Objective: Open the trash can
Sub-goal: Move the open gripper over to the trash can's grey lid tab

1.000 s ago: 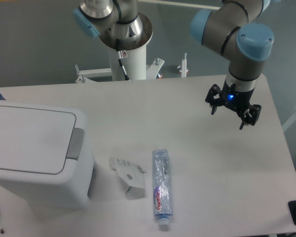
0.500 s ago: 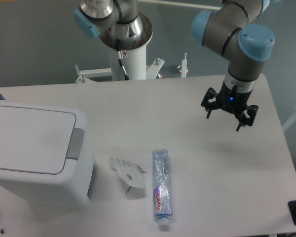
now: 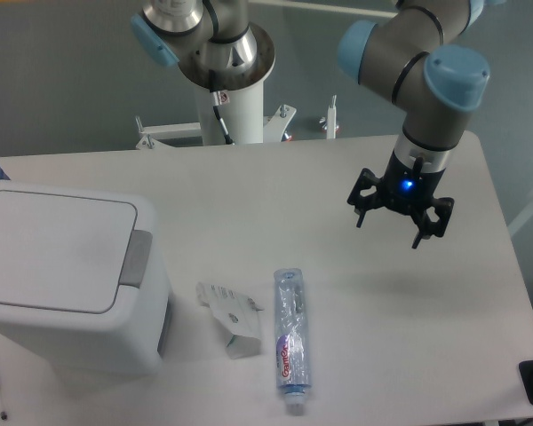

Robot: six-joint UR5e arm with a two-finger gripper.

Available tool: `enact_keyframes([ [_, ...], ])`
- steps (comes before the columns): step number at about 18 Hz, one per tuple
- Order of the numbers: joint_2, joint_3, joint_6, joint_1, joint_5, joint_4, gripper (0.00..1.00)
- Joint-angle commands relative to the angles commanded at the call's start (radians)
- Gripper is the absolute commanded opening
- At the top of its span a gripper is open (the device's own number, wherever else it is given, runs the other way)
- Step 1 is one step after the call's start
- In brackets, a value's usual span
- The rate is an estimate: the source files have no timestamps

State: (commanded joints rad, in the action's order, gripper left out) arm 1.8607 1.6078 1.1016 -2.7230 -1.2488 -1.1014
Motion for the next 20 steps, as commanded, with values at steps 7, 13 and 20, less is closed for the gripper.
enact_keyframes([
  [7,0.003,-0.106,-0.264,0.126,0.043,-0.020,1.00],
  [13,0.005,-0.187,-0.396,0.204,0.112,-0.018,1.00],
  [20,-0.020,-0.213,-0.456,0.273,0.213,-0.015,1.00],
])
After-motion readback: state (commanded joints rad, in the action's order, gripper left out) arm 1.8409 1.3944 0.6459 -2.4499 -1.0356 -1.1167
